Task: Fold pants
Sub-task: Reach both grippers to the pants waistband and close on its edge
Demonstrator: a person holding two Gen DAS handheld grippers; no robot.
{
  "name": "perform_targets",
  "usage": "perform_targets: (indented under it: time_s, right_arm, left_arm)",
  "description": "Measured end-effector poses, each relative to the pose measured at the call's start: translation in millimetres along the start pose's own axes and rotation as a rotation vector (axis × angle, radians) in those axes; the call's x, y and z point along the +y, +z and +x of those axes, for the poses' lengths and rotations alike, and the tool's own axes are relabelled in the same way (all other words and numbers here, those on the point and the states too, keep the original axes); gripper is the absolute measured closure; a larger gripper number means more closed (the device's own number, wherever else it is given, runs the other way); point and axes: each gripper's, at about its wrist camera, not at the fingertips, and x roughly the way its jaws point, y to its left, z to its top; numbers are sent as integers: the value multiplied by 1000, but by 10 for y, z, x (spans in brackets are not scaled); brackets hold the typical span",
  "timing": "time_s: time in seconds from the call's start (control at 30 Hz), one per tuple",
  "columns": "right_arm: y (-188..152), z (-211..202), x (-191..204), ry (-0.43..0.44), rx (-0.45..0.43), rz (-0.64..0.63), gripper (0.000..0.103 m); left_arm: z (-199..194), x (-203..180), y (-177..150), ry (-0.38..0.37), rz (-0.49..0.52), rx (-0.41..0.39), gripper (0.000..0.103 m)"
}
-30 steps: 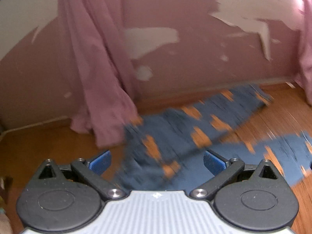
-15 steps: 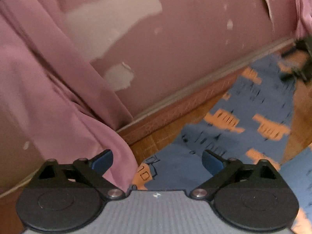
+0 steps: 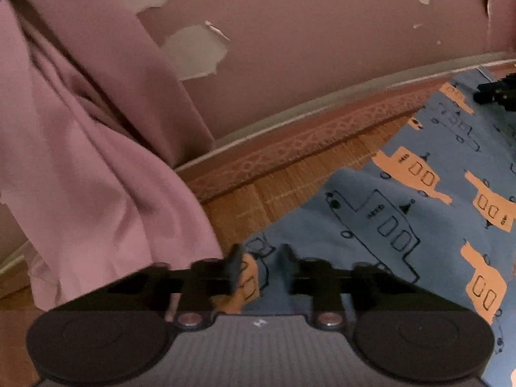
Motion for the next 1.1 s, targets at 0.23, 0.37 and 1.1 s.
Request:
perform_targets:
  time_s: [0.23,0.37,1.1]
  right_arm:
    - [-62,-37,-59,-70,-31,-38,102]
    - [-183,-155,-248,-162,-23,-48,103]
    - [317,-102,108,99,-119,-289,11]
  left_arm:
    - [-21,-288,152,70,-3,-37,99]
    - [61,-471,274,88,-20,-81,100]
    - [37,73,341,-25,-49,-282,20]
